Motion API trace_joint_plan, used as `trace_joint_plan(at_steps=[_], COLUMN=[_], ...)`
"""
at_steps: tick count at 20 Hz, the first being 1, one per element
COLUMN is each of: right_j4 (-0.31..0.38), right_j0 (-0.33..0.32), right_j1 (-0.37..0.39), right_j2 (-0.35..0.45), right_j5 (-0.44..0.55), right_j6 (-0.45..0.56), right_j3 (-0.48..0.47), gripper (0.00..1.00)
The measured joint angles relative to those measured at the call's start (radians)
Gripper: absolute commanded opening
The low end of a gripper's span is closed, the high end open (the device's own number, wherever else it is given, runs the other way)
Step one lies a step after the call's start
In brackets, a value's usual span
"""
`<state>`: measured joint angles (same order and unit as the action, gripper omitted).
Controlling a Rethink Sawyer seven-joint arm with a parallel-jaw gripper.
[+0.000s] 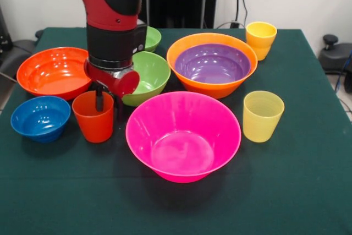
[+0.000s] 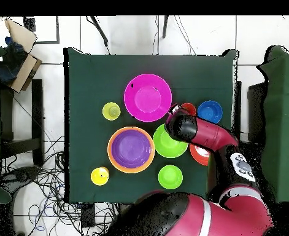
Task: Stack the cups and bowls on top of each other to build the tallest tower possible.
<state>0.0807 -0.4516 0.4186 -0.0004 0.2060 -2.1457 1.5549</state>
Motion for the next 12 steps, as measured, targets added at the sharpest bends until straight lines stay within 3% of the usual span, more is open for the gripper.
trace_joint_plan(at_steps=[4,5,12], right_j4=[0.0,0.0,0.001], right_j0=[-0.011,-0.012,-0.007], right_j1=[-0.01,-0.012,0.014], right_j2=[0.017,0.02,0.009], right_j5=[-0.001,-0.001,-0.024], right_j6=[0.0,0.0,0.0], right_j3=[0.016,0.019,0.021], gripper=[1.0,0.0,0.0])
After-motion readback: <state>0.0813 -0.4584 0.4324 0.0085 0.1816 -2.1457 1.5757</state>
